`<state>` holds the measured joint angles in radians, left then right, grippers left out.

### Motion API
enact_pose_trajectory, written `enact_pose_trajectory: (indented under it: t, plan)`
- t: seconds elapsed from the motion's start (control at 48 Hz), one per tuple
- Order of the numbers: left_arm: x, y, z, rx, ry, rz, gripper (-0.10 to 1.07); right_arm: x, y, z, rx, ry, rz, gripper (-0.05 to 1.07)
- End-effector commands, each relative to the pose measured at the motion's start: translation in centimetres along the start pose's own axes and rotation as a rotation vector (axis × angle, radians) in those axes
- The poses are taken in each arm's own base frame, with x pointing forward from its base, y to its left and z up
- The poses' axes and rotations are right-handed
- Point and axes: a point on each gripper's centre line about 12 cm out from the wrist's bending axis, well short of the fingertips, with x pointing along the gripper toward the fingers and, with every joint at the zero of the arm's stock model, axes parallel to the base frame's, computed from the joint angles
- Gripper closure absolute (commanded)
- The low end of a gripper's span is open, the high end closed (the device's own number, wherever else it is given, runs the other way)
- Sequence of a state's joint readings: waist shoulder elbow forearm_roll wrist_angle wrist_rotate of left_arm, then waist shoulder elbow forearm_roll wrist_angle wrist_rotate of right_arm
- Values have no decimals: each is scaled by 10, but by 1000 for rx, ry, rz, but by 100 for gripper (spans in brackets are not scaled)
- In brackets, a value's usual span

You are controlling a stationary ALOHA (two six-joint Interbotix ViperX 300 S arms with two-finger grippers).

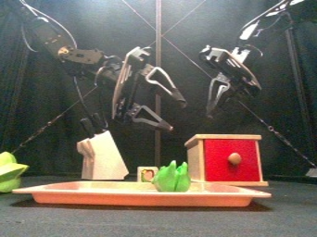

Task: Grab drawer handle

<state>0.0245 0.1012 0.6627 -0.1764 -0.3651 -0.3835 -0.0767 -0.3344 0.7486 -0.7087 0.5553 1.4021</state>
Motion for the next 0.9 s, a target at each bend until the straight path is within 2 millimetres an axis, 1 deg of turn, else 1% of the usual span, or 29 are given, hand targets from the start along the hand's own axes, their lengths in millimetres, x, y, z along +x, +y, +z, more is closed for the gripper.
enact_pose_trajectory:
  t: [0.0, 0.083, 0.229, 0.417, 0.542, 0.646, 0.875]
  plan:
    - [11, -6, 18, -62, -55, -2, 0, -9, -16, 14, 21, -68, 24, 67]
    - [20, -6, 20, -112, -65, 11, 0, -9, -35, 21, 35, -109, 25, 67]
    - [40, -6, 26, -205, -88, 34, 0, -8, -59, 26, 65, -155, 42, 67]
    - [66, -5, 30, -320, -115, 60, 0, -7, -85, 23, 112, -184, 58, 67]
    - [79, -2, 32, -396, -131, 81, 0, -1, -94, 15, 119, -168, 48, 67]
    - [87, 2, 35, -459, -148, 99, 0, 0, -100, 18, 124, -177, 30, 67]
    - [99, 12, 46, -536, -185, 120, 1, 2, -106, 20, 124, -179, 11, 67]
